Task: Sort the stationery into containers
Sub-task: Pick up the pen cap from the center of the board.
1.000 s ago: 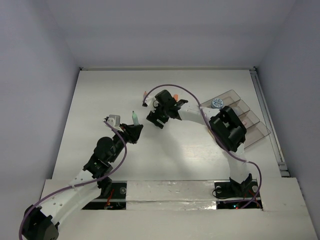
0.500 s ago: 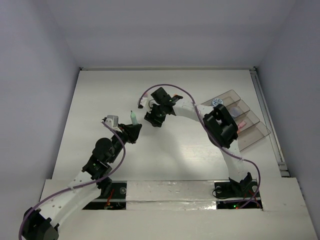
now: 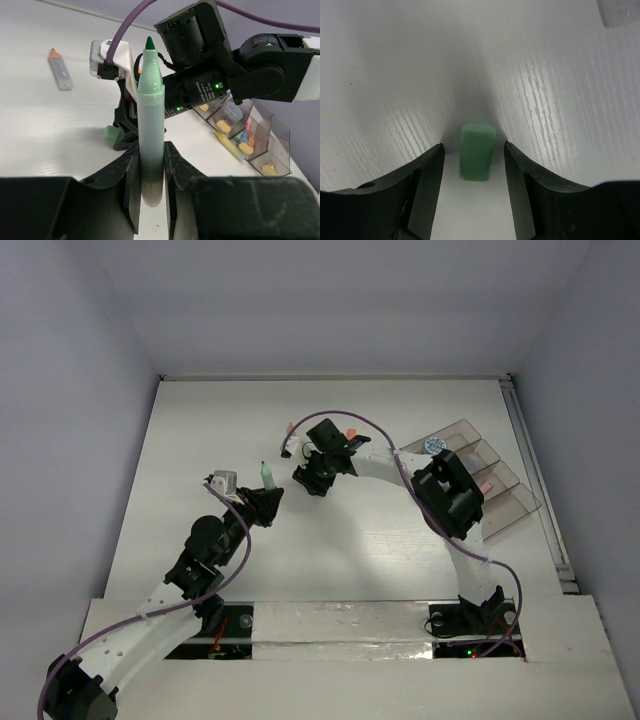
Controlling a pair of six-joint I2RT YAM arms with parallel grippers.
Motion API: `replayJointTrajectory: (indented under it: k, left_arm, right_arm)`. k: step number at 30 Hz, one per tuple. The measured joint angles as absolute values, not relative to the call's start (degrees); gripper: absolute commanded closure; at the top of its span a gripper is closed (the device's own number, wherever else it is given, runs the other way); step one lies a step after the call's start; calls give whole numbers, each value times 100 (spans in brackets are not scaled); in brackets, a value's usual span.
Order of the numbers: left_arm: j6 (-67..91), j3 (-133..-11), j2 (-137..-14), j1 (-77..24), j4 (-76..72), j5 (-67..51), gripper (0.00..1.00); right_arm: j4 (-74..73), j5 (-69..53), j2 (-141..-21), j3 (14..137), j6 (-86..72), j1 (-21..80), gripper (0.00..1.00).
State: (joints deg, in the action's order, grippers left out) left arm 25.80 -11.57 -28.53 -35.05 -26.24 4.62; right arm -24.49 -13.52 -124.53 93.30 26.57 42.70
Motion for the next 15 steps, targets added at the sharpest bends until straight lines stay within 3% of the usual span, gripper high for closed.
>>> replayJointTrajectory:
  k: [6,11,14,15]
  left_arm:
    - [2574,-1157,-2875,-3505,-2626,462,100]
    - [2574,-1157,-2917,-3505,-2628,458,100]
    - [2574,-1157,-2943,-3505,-2628,460,100]
    - [2574,-1157,-2945,-3505,-2628,460,100]
  right_arm:
    - [-2250,-1343,-12320,9063,2469,4270,53]
    - [-2158,-1291,-12311,9028,2331,4270,51]
    - [-2141,-1256,-12313,9028,2268,4270,61]
    - [-2132,-1238,-12313,9028,2248,4270,72]
